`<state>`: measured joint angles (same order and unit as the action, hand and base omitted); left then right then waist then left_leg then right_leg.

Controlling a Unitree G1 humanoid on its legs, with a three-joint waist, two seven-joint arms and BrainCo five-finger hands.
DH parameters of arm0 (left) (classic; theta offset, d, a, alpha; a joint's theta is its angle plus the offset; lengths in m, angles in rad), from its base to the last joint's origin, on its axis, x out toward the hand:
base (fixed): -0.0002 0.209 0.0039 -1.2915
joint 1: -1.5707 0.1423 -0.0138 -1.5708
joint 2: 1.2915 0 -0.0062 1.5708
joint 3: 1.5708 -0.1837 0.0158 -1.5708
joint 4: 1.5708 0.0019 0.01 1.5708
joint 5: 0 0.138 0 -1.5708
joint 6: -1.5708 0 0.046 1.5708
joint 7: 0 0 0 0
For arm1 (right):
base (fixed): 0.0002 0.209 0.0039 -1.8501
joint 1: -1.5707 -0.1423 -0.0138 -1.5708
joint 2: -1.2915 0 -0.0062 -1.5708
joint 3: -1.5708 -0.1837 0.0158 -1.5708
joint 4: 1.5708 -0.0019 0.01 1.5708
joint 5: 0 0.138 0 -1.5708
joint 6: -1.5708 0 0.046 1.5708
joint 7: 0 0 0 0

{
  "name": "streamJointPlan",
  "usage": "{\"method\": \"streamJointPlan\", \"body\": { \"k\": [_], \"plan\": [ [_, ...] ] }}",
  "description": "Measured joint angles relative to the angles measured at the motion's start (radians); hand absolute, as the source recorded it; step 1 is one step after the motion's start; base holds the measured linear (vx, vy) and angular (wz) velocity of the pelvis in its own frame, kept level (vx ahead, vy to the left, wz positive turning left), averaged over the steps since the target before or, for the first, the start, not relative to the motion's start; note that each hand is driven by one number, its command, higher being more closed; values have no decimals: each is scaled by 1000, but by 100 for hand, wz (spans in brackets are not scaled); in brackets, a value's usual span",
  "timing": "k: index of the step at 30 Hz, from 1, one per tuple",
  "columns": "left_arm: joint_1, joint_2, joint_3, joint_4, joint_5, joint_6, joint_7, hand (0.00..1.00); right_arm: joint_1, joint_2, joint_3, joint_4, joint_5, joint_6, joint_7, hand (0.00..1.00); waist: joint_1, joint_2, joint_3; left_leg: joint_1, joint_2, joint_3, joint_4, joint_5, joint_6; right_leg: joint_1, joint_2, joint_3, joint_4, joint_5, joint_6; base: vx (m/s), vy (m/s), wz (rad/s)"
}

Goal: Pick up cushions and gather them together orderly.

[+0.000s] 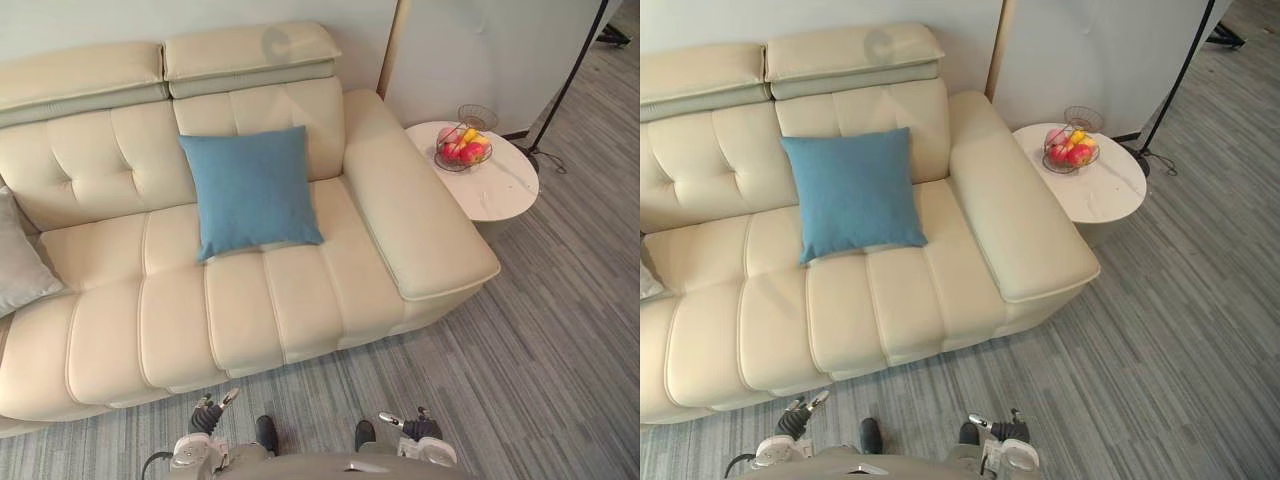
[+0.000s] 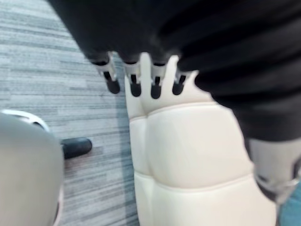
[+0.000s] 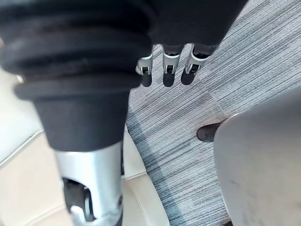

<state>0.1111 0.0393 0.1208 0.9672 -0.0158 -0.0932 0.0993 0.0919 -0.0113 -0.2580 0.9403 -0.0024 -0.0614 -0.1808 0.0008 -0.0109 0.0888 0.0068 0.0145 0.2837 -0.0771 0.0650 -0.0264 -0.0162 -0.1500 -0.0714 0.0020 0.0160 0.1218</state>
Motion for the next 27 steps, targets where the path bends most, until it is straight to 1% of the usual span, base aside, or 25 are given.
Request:
{"method": "streamJointPlan", "body": {
  "k": [3, 4, 5, 6, 7, 8, 9, 10, 11, 12, 13, 14, 15, 16, 17, 18, 19, 20, 21, 22, 23, 24, 25, 26, 27],
  "plan": [
    [-1, 1, -3, 0, 1, 0, -2, 0, -7, -1, 0, 21, 4, 0, 0, 0, 0, -5, -1, 18, 9, 6, 2, -4, -4, 19, 10, 6, -8, 0, -1, 44, -44, -7],
    [-2, 1, -3, 0, 0, 0, -3, 0, -11, 0, 0, 21, 5, 0, 1, 0, 0, -8, 1, 14, 15, 15, 22, -16, -8, 16, 13, 15, -6, 0, -2, -14, -19, -38],
    [-8, 1, 7, -4, 1, 0, -3, 0, -17, 3, 0, 22, 7, 0, 3, 0, 3, -17, 11, -12, 25, 11, 111, -58, -10, 11, 15, 48, 2, 1, -4, -28, -20, -48],
    [-12, 2, 13, -5, 1, 0, -3, 0, -18, 3, 0, 22, 8, 0, 5, 0, 4, -21, 14, -32, 32, -11, 164, -77, -10, 5, 16, 64, 8, 3, -6, -42, -33, -58],
    [-15, 2, 16, -5, 1, 0, -3, 0, -19, 1, 0, 21, 11, -1, 4, 0, 5, -22, 15, -58, 36, -56, 223, -100, -7, -8, 17, 87, 18, 3, -6, -72, -59, -79],
    [-18, -5, 16, -4, 0, 0, -2, 0, -21, -3, -1, 20, 15, -1, 4, 0, 12, -16, 18, -95, 47, -143, 297, -153, -20, -38, 32, 131, 30, 13, -5, -101, -35, -111],
    [-21, -12, 16, -4, 0, 0, -2, 0, -25, -11, -2, 19, 15, -1, 4, 0, 21, 2, 23, -96, 59, -176, 316, -201, -36, -59, 51, 173, 33, 22, -1, -115, 6, -120],
    [-27, -13, 16, -4, 0, 0, -3, 0, -30, -10, -3, 18, 15, -1, 4, 0, 22, 7, 27, -96, 62, -154, 330, -212, -36, -70, 53, 200, 36, 27, -4, -138, 68, -121],
    [-42, -12, 16, -5, 1, 0, -3, 0, -23, -8, -2, 11, 16, -1, 5, 0, 19, -5, 37, -99, 66, -107, 343, -235, -43, -94, 55, 242, 39, 34, -11, -170, 82, -114],
    [-53, -10, 18, -6, 1, 0, -3, 0, -19, 1, -2, -5, 18, 0, 4, 0, 14, -18, 45, -101, 70, -66, 357, -253, -40, -118, 60, 280, 42, 39, -21, -175, 75, -111],
    [-55, -6, 20, -6, 1, 0, -3, 0, -15, 8, -1, -20, 21, 0, 4, 0, 12, -25, 48, -102, 72, -42, 363, -259, -40, -131, 62, 295, 42, 43, -36, -163, 82, -137],
    [-57, -1, 26, -6, 1, 0, -3, 0, -11, 15, 2, -35, 36, -1, 4, 0, 11, -33, 52, -103, 85, 21, 369, -270, -38, -168, 68, 309, 35, 39, -84, -139, 81, -157],
    [-60, -2, 29, -6, 1, 1, -2, 0, -16, 18, 3, -42, 37, 0, 3, 0, 11, -25, 56, -106, 112, 83, 365, -271, -36, -195, 68, 272, 44, 33, -117, -171, 58, -191],
    [-65, -1, 29, -8, 1, 1, -2, 0, -30, 19, 3, -47, 37, 0, 3, 0, 13, -26, 59, -104, 133, 137, 364, -271, -35, -236, 70, 185, 96, 41, -117, -94, 15, -169],
    [-69, -2, 27, -8, 1, 2, -3, 0, -30, 20, 2, -48, 38, 0, 3, 0, 6, -29, 61, -83, 154, 197, 365, -260, -31, -261, 70, 50, 163, 42, -133, -27, -20, -137],
    [-69, -1, 25, -8, 1, 2, -3, 0, -24, 20, 2, -48, 37, 0, 3, 0, 4, -30, 61, -73, 161, 227, 365, -259, -32, -264, 67, -34, 194, 39, -150, 75, -5, -169],
    [-68, -2, 19, -8, 1, 3, -5, 0, -23, 16, 3, -44, 36, 0, 2, 0, 0, -24, 64, -38, 178, 309, 370, -263, -38, -250, 48, -237, 204, -4, -197, 67, -5, -145],
    [-66, -1, 12, -6, 1, 4, -5, 0, -27, 13, 4, -41, 39, -1, 3, 0, -8, -18, 65, -30, 182, 330, 370, -263, -38, -247, 36, -293, 205, -4, -198, 67, -28, -175],
    [-69, 0, 3, -13, 1, 3, -7, 0, -48, 2, 5, -26, 35, -1, 1, 0, -25, -5, 70, -9, 198, 383, 362, -259, -44, -245, 15, -419, 214, -25, -228, 85, -116, -149],
    [-76, 1, -8, -12, 1, 3, -10, 0, -60, -10, 6, -11, 35, -1, 1, 0, -22, 3, 72, 35, 194, 436, 323, -246, -67, -228, -9, -527, 235, -55, -221, 74, -112, -145],
    [-77, 1, -10, -12, 1, 3, -12, 0, -60, -13, 4, -10, 35, -1, 1, 0, -20, 3, 72, 48, 192, 438, 311, -243, -71, -229, -6, -530, 239, -56, -218, 207, -393, -246],
    [-76, -9, -55, -2, 1, 4, -19, 0, -81, -43, -1, 1, 35, -1, 1, 0, -17, 38, 80, 94, 222, 430, 331, -239, -79, -282, 71, -385, 281, -110, -192, 206, -388, -225],
    [-76, -10, -66, 4, 1, 5, -20, 0, -80, -42, -2, 2, 35, -1, 1, 0, -20, 37, 80, 78, 270, 429, 452, -249, -63, -280, 86, -358, 303, -133, -198, 235, -410, -217],
    [-76, -12, -72, 4, 1, 5, -20, 0, -80, -44, -1, 6, 35, -1, 1, 0, -21, 38, 81, 68, 292, 429, 505, -252, -53, -271, 97, -346, 302, -134, -199, 175, -155, -93],
    [-77, -17, -87, 3, 1, 4, -20, 0, -81, -52, 0, 22, 34, 2, 1, 0, -27, 40, 81, 53, 317, 395, 598, -284, -51, -247, 127, -302, 293, -130, -205, 182, -112, -73]
  ]
}}
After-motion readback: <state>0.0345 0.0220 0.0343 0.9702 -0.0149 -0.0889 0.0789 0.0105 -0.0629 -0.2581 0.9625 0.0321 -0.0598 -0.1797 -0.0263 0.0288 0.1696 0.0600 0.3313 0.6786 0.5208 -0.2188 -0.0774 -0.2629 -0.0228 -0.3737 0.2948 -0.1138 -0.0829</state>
